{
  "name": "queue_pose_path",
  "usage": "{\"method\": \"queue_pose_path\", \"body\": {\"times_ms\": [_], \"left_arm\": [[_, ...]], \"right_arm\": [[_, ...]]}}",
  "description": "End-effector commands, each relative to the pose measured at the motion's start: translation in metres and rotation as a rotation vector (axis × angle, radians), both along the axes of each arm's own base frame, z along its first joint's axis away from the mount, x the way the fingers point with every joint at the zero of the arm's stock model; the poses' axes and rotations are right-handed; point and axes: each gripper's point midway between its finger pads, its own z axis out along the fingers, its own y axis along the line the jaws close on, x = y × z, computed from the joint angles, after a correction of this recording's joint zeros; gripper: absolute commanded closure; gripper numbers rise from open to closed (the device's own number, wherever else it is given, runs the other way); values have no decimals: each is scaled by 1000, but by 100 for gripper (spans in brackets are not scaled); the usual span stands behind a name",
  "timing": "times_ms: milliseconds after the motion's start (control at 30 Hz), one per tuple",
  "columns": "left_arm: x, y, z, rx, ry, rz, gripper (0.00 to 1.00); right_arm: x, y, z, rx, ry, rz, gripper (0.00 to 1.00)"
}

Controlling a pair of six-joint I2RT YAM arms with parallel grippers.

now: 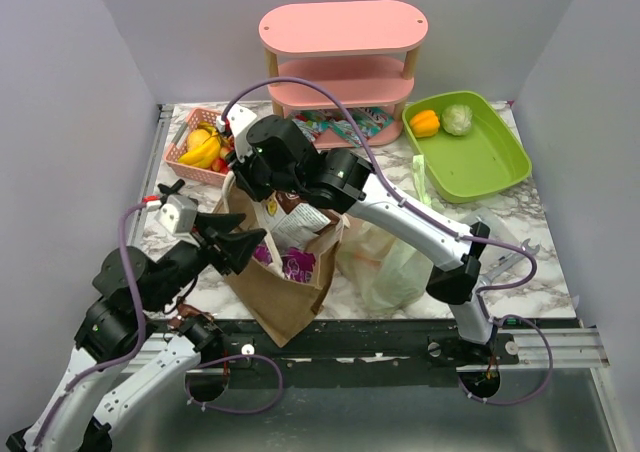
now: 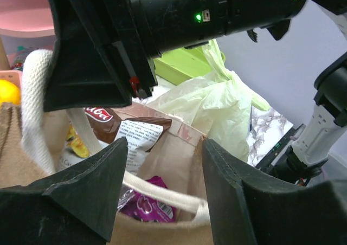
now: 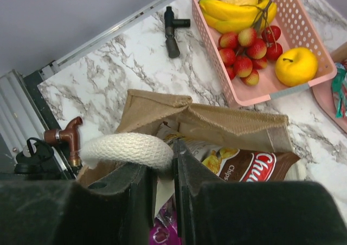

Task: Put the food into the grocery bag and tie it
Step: Adjust the grocery bag at the center of the board.

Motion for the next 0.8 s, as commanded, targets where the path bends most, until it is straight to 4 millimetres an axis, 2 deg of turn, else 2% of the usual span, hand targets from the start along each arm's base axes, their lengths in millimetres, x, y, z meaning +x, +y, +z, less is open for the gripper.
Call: {"method": "queue_pose_path", "body": {"times_ms": [0, 67, 233, 500, 633, 767], "left_arm": [[19, -20, 1, -36, 4, -19, 40], [32, -21, -9, -14, 36, 27, 39], [59, -2, -35, 50, 161, 214, 36], [72, -4, -71, 97, 305, 275, 35], [75, -10, -79, 92, 341, 271, 35], [80, -3, -94, 109, 407, 341, 37]], "right_arm": [[-9, -16, 21, 42, 24, -46, 78], [-9, -18, 18, 36, 43, -57, 79], [-9, -20, 19, 51, 71, -85, 80], [-10, -21, 19, 65, 85, -94, 82], [-13, -18, 20, 79, 101, -84, 82], [-14, -17, 22, 93, 113, -86, 82]]}}
